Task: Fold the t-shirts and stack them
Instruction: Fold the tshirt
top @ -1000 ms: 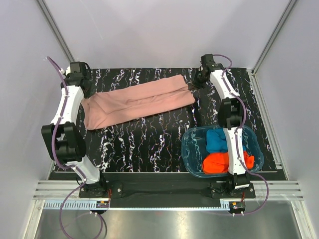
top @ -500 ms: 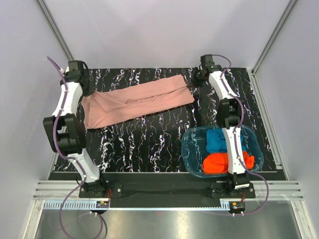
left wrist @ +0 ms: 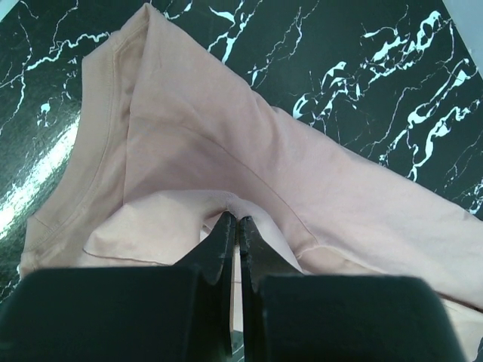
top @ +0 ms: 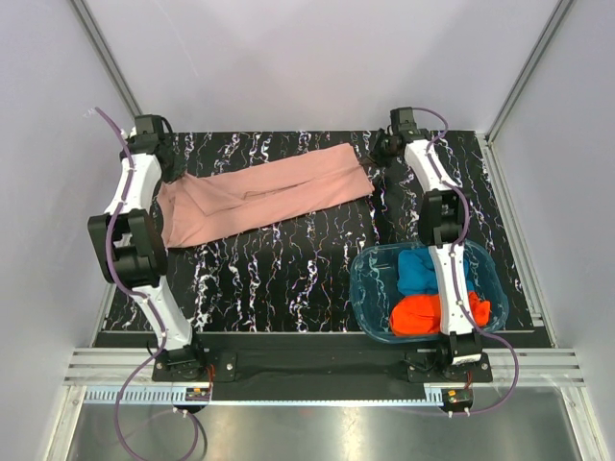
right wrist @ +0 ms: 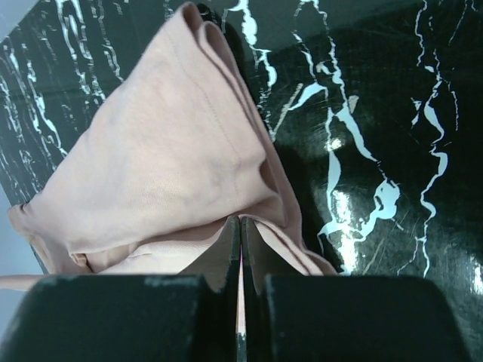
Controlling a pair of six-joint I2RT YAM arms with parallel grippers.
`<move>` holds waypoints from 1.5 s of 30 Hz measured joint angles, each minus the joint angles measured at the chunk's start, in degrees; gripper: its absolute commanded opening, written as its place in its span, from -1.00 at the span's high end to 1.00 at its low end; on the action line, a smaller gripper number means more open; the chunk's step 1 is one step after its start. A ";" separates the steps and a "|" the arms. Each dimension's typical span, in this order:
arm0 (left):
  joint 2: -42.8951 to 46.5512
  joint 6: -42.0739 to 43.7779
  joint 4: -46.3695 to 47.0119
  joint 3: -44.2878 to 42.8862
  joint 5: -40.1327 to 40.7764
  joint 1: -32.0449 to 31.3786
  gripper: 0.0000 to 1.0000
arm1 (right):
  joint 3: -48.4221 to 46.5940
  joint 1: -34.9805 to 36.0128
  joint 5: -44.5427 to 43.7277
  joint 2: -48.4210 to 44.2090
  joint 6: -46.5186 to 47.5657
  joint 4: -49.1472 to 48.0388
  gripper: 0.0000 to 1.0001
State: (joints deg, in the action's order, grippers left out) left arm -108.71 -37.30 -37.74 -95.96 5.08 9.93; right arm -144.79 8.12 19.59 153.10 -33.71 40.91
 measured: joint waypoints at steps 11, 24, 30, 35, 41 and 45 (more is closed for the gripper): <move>-4.28 0.00 0.17 -3.78 -0.02 0.81 1.00 | -0.87 -0.66 1.11 3.78 -1.88 -1.27 0.91; -10.27 0.22 -1.66 -10.27 -0.31 1.03 0.27 | -4.37 -0.81 2.21 5.44 -4.68 -3.23 0.27; -9.09 2.23 -4.37 -15.50 0.17 1.25 -0.01 | -4.52 -2.01 1.95 4.22 -4.17 0.68 -0.06; 1.11 2.86 -2.43 -1.79 -4.48 0.76 0.03 | -0.81 -3.45 0.96 -2.08 -1.60 7.15 -0.13; 4.61 2.78 0.70 11.69 -9.77 -2.05 0.21 | 15.89 -3.69 1.14 -19.17 1.14 7.80 -0.14; 4.39 2.78 0.52 15.32 -9.14 -4.55 0.09 | 25.55 -2.99 1.38 -28.13 2.58 6.34 -0.14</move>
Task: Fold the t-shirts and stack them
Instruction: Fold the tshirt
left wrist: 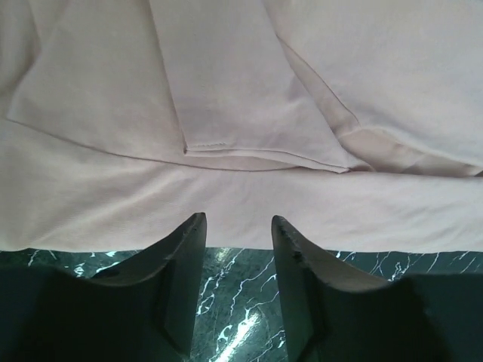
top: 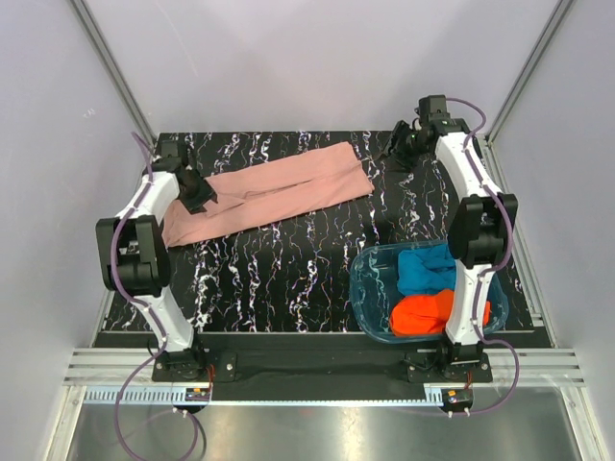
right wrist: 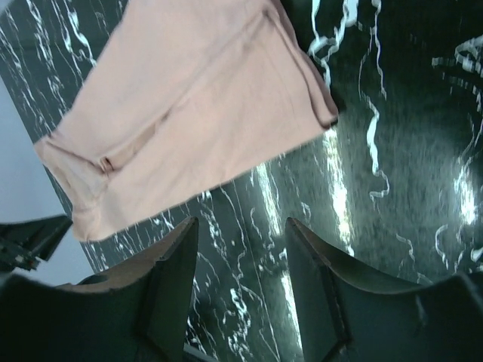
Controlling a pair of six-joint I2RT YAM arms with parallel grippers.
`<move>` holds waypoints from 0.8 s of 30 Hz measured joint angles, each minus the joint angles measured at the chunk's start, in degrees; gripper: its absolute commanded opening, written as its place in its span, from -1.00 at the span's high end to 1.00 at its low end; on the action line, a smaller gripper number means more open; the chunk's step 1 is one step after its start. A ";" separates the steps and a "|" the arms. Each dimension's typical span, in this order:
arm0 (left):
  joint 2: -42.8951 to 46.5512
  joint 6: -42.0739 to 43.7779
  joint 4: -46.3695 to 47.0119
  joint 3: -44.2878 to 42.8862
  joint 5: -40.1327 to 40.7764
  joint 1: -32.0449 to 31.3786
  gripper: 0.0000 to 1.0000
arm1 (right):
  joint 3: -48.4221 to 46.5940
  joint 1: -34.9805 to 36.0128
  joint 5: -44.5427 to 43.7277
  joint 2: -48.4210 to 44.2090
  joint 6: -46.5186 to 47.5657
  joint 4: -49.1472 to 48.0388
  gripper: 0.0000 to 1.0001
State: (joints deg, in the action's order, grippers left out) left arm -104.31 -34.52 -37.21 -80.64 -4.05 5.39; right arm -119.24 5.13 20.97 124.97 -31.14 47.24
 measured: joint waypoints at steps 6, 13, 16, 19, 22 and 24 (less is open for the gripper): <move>-1.25 -0.42 1.60 0.11 2.54 -1.46 0.13 | 8.13 0.50 0.20 -3.63 1.42 -0.94 -0.14; -5.14 -1.07 1.77 -0.09 7.87 -1.46 0.10 | 9.40 0.50 0.15 -3.61 2.45 -0.70 -0.15; -5.92 -1.16 1.46 -0.76 9.05 -1.46 0.08 | 9.20 0.50 0.15 -3.61 2.69 -0.63 -0.15; -6.45 -1.46 1.46 -1.09 9.68 -1.46 0.07 | 8.74 0.50 0.13 -3.61 3.02 -0.59 -0.16; -6.54 -1.57 1.29 -1.09 10.14 -1.46 0.08 | 8.48 0.50 0.13 -3.61 3.23 -0.42 -0.16; -6.54 -1.75 1.31 -1.09 10.40 -1.46 0.08 | 8.46 0.50 0.13 -3.58 3.34 -0.37 -0.16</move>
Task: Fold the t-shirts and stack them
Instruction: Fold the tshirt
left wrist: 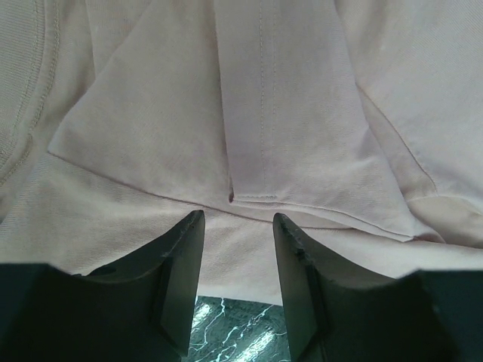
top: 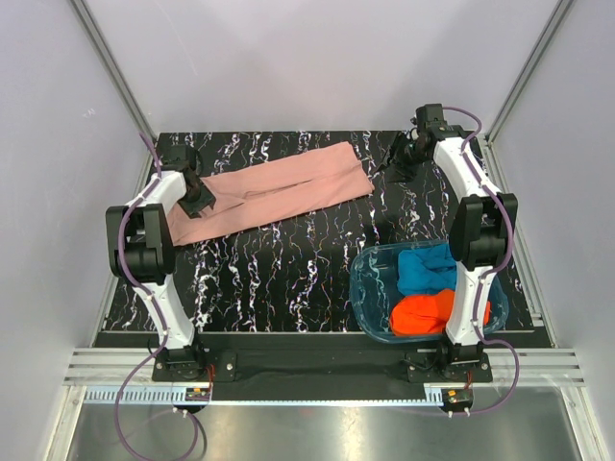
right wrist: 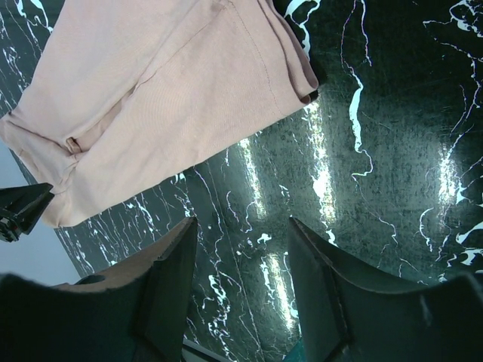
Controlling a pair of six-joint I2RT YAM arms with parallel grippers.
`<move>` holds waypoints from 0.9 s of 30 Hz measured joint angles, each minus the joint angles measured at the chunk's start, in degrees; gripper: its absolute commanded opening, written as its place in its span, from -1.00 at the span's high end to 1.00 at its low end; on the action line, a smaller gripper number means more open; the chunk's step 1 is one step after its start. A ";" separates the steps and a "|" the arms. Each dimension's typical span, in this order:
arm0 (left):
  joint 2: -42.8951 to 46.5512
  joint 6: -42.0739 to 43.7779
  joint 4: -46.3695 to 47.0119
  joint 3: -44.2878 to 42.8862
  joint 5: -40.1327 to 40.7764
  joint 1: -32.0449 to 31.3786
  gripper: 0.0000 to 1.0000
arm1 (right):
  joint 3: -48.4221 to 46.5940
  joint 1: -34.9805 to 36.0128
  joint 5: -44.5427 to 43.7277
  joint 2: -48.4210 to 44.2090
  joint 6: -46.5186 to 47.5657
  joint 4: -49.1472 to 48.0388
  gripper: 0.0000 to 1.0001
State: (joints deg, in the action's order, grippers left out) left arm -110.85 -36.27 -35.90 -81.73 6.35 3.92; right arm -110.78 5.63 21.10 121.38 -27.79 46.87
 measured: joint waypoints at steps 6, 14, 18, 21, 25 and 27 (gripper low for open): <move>-0.50 -0.04 0.35 0.00 0.11 0.00 0.13 | 0.04 0.00 0.00 0.00 0.13 -0.02 -0.16; -3.58 -0.39 1.27 -0.02 -0.11 0.00 0.34 | 0.20 0.00 0.00 0.00 0.15 -0.02 -0.16; -4.26 -0.44 1.66 -0.81 -0.15 0.00 0.66 | 0.20 0.00 0.00 0.00 0.20 0.00 -0.16; -4.50 -0.31 2.69 -1.25 -0.13 0.00 0.91 | 0.22 0.00 0.00 0.00 0.37 0.00 -0.16; -4.74 -0.07 3.19 -2.08 -0.33 0.00 1.00 | 0.24 0.00 -0.02 0.00 0.57 0.09 -0.15; -4.92 -0.02 3.54 -2.49 -0.63 -0.02 1.00 | 0.24 0.00 -0.02 0.00 0.63 0.20 -0.15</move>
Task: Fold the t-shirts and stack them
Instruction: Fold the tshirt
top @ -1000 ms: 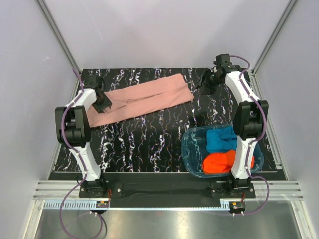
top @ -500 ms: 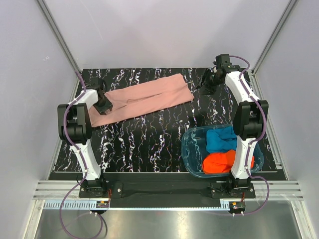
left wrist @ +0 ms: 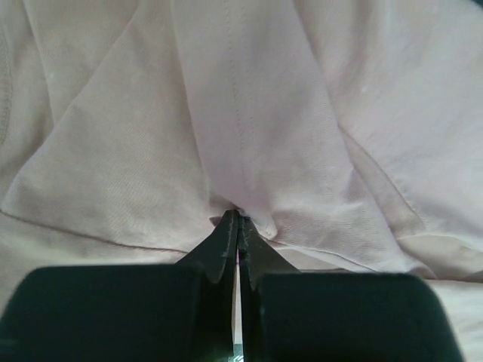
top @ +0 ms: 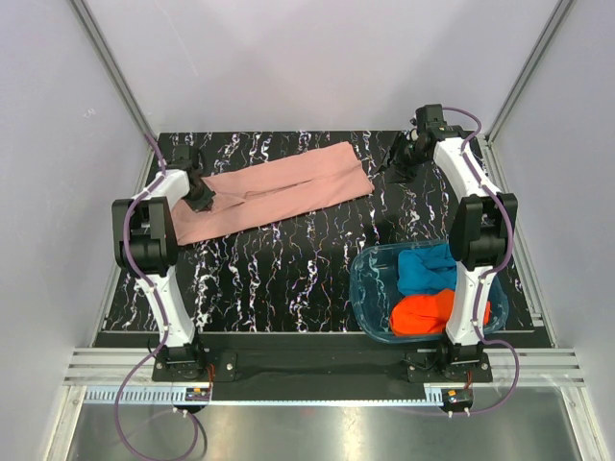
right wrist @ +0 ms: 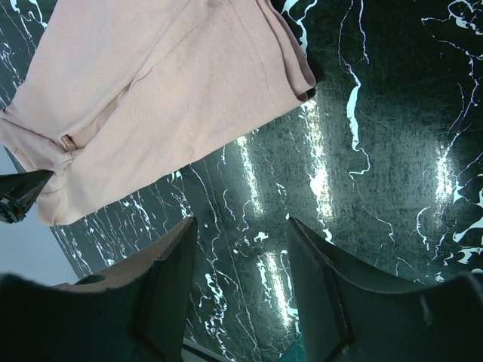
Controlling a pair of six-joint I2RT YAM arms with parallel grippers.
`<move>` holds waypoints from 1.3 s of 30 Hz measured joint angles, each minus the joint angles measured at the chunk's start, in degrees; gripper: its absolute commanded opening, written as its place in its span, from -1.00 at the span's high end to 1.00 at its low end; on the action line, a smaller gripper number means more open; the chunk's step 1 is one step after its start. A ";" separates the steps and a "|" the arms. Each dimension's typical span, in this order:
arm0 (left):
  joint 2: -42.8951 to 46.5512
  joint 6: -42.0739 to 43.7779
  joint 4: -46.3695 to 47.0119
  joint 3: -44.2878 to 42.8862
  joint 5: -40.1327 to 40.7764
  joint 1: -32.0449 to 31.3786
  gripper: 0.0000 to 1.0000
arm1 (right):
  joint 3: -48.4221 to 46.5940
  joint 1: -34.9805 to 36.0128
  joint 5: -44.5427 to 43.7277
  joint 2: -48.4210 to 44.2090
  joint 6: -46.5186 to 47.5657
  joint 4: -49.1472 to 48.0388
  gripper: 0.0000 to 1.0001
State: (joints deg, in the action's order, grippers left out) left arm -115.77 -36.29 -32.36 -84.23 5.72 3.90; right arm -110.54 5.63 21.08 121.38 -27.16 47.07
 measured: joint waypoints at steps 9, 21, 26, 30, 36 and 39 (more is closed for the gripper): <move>-1.55 -0.07 3.74 -4.76 -4.42 -0.22 1.00 | 0.00 0.00 -0.31 0.15 0.44 0.76 -0.15; -13.75 -4.15 17.51 -19.52 -18.53 -2.16 0.55 | -0.07 0.00 -0.59 3.08 1.31 1.64 -0.16; -8.39 -3.45 14.75 -12.48 -12.41 -3.48 0.06 | -0.02 0.00 -0.59 3.78 1.95 2.67 -0.16; 1.20 -1.86 9.18 -3.72 -7.21 -3.06 0.02 | 0.39 0.00 -0.44 3.78 2.03 2.25 -0.16; 5.70 0.50 5.42 -1.79 -4.37 -1.27 0.02 | 1.66 0.00 -0.35 3.78 2.01 1.81 -0.16; 5.42 0.76 3.23 0.44 -3.89 -0.57 0.01 | 1.70 0.00 -0.33 3.76 2.08 1.77 -0.16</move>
State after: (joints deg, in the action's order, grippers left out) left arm -110.34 -35.53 -29.12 -83.79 1.83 3.33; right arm -108.84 5.63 20.75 125.14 -25.08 48.84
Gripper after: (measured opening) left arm 0.490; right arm 0.580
